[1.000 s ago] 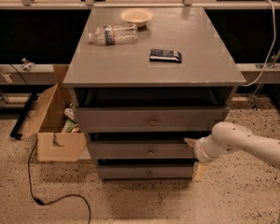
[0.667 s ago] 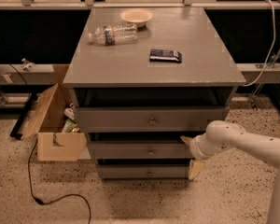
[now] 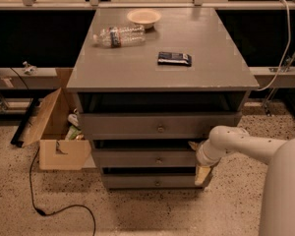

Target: Open middle drawer

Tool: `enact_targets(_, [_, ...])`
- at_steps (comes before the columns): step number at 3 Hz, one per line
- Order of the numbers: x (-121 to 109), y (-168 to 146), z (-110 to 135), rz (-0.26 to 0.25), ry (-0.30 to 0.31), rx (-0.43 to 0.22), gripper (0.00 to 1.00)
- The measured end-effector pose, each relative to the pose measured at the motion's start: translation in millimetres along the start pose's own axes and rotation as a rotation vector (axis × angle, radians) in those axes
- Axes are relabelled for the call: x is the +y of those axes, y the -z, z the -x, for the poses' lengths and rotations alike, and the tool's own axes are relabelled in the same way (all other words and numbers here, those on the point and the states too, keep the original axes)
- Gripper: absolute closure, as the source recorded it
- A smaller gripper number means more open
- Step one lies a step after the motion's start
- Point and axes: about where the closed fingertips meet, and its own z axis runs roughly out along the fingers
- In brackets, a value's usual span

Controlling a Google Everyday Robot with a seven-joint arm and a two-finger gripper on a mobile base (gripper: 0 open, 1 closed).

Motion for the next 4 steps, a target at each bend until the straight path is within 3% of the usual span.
enact_targets(2, [-9,-32,-9,0.03,-0.054,0.029,0.03])
enact_targets(4, [-7,-31,-13,0.038,-0.071,0.023,0.49])
